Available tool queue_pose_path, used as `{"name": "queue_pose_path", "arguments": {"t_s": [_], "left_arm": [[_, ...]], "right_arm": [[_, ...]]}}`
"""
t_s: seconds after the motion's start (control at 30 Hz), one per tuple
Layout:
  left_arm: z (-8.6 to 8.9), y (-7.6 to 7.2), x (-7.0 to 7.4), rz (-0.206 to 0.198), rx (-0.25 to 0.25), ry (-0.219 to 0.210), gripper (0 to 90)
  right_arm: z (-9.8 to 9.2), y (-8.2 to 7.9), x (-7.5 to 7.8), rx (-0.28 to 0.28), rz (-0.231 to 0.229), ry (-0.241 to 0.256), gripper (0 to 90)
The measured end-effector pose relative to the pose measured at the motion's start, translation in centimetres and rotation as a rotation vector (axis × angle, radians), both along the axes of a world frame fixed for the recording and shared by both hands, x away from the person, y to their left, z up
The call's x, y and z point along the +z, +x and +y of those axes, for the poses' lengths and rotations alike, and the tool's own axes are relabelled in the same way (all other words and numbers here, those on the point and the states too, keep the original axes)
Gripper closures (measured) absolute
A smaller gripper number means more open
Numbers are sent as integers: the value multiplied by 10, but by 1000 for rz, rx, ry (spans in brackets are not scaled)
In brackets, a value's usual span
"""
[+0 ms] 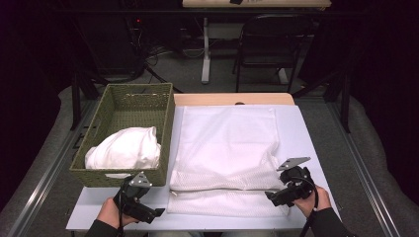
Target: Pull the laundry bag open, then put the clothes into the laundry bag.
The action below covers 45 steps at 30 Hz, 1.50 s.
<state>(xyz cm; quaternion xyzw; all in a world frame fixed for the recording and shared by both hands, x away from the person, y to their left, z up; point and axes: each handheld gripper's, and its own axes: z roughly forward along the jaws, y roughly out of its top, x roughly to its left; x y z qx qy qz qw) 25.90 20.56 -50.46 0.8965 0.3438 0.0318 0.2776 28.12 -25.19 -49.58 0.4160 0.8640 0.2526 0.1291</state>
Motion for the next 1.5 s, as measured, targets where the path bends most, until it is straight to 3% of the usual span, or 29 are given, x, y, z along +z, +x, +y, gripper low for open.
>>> {"name": "queue_pose_path", "arguments": {"t_s": [0.1,0.23,0.33,0.53,0.63,0.87,0.93,1.23,1.27,1.4,1.5], "left_arm": [[0,-3,-2,0,-1,2,60],[-4,-4,-2,-4,-6,6,50],[-8,-6,-1,-33,-8,12,50],[-18,-7,0,-49,-17,-22,47],[-28,-6,-1,-54,-39,-25,45],[-49,-5,-3,-80,-91,-35,78],[-57,-6,-5,-98,-116,-6,125],[-85,-6,-17,-81,-206,11,169],[-89,-5,-18,-78,-220,16,203],[-102,-4,-25,-81,-261,31,264],[-110,-4,-30,-91,-282,46,302]], "right_arm": [[2,1,-1,39,14,3,0],[5,1,0,48,12,0,0],[12,1,1,64,26,-6,0],[26,2,-1,96,30,-28,0],[34,2,-1,130,18,-16,6],[50,10,-4,153,13,-38,109],[54,12,-5,164,16,-50,143],[83,23,-14,215,20,-111,246],[90,26,-16,237,20,-118,284],[102,28,-20,246,25,-138,320],[115,31,-26,248,49,-156,394]]}}
